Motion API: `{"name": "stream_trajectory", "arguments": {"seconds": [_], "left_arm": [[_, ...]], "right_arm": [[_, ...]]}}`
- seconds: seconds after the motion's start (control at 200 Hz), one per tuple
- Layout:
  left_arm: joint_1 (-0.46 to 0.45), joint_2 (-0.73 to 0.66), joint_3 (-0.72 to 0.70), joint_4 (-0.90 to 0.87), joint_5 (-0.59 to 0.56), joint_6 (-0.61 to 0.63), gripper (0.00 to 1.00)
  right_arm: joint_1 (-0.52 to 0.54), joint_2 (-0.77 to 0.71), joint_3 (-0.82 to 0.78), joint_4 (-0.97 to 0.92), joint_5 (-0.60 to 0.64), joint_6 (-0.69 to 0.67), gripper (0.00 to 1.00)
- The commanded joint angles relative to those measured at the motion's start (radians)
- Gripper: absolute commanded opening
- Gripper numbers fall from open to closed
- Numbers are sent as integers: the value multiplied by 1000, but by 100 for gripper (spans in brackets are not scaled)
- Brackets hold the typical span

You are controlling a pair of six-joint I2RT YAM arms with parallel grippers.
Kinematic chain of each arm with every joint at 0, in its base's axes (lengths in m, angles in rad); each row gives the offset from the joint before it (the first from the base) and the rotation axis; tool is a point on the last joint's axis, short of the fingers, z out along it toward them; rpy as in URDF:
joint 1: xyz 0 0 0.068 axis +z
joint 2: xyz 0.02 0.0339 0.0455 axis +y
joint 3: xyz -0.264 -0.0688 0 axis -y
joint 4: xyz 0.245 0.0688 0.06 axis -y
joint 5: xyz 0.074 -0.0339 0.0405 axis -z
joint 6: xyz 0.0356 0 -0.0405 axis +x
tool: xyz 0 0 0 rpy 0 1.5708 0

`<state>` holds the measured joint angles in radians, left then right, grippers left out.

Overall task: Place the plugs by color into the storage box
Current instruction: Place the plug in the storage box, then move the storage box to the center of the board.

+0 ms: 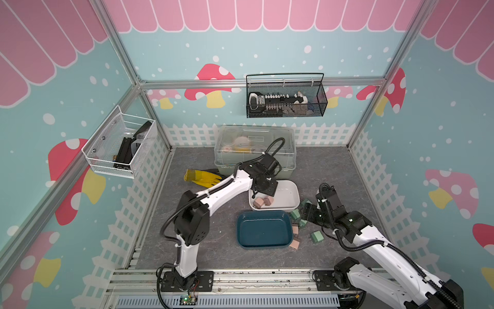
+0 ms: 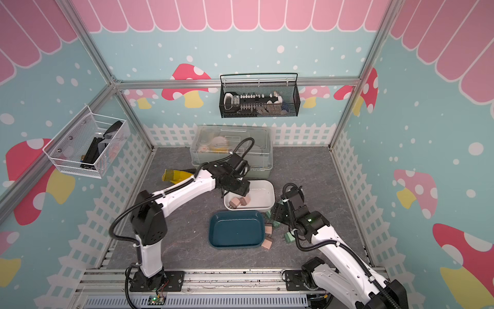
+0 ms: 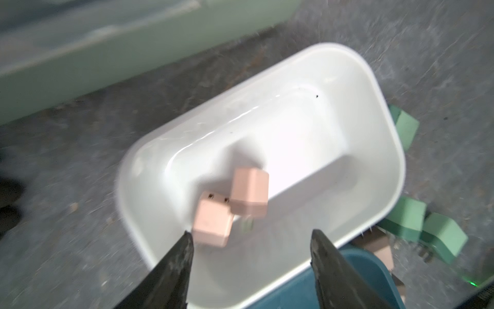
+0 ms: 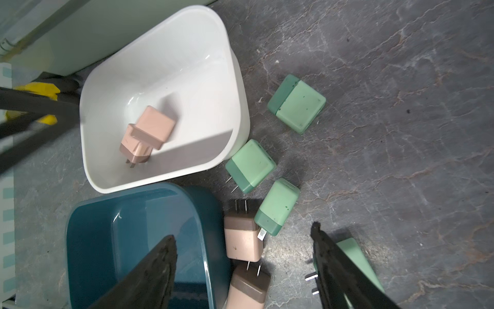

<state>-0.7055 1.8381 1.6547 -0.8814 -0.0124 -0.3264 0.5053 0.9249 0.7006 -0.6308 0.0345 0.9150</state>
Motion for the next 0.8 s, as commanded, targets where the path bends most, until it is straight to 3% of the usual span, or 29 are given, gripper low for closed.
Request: {"name": "stream_trajectory", "arguments": {"seconds": [0.0,0.16,0.31,0.59,0.796], "left_arm": [[53,-158,-178,-97,14,-57,66],[102,-318,-424,-79,27,-95,66],[157,-403,-529,-40,51,-156,66],[207,-461,-546,-35,26,-197,65],[278,-503,-521,-81,-23,-162,66]], "right_arm": [[26,13,10,-1,-48,10,74],[94,55,-18,21,-107,26,67],[156,117,-45,80,-160,45,59],[284,404,56,251,-287,24,33],[388,718,305,385,-381,27,29]]}}
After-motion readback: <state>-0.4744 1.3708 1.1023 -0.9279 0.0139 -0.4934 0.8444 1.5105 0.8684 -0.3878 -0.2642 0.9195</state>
